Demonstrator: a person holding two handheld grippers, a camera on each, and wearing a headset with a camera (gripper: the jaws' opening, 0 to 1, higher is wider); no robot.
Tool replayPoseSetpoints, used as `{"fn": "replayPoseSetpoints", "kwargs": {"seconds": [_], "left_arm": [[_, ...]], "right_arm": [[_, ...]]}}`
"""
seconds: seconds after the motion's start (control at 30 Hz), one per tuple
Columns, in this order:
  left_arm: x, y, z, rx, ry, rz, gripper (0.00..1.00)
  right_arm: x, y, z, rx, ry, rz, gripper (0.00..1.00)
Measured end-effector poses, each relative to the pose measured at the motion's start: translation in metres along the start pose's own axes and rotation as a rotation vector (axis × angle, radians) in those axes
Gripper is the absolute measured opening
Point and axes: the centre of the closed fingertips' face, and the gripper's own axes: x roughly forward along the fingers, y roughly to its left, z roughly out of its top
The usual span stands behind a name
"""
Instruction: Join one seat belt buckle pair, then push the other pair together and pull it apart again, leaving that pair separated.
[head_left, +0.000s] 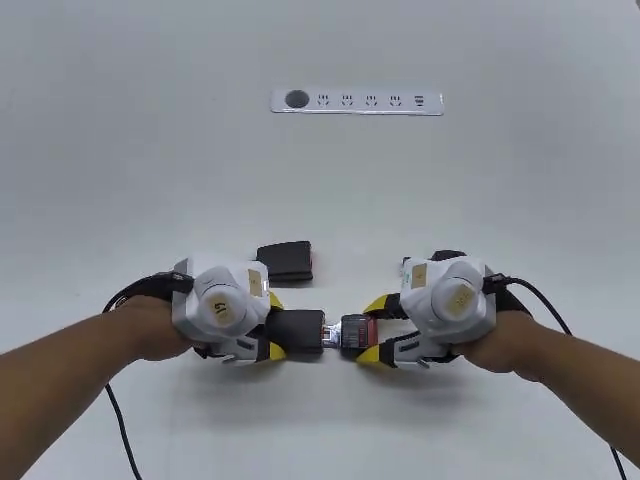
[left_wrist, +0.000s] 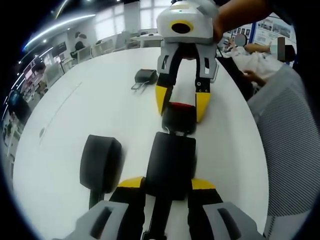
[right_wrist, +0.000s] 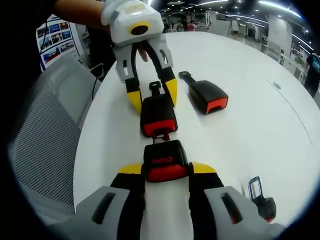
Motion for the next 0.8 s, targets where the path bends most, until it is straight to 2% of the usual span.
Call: {"fn": "replayPoseSetpoints", "kwargs": {"seconds": [0.13, 0.47, 0.63, 0.8], "left_arm": [[0.0, 0.0, -0.001, 0.014, 0.012, -0.009, 0.33], [-0.001, -0.002, 0.001, 0.023, 0.008, -0.015, 0.33], [0.0, -0.003, 0.001, 0.019, -0.001, -0.014, 0.33], [0.0, -0.004, 0.0, 0.023, -0.007, -0.018, 0.33]], "right_arm": [[0.005, 0.004, 0.005, -0.001, -0.002, 0.001, 0.32], [0.014, 0.002, 0.008, -0.005, -0.009, 0.009, 0.32], [0.009, 0.004, 0.014, -0.011, -0.022, 0.006, 0.32], [0.008, 0.004, 0.011, -0.014, -0.028, 0.006, 0.32]]}}
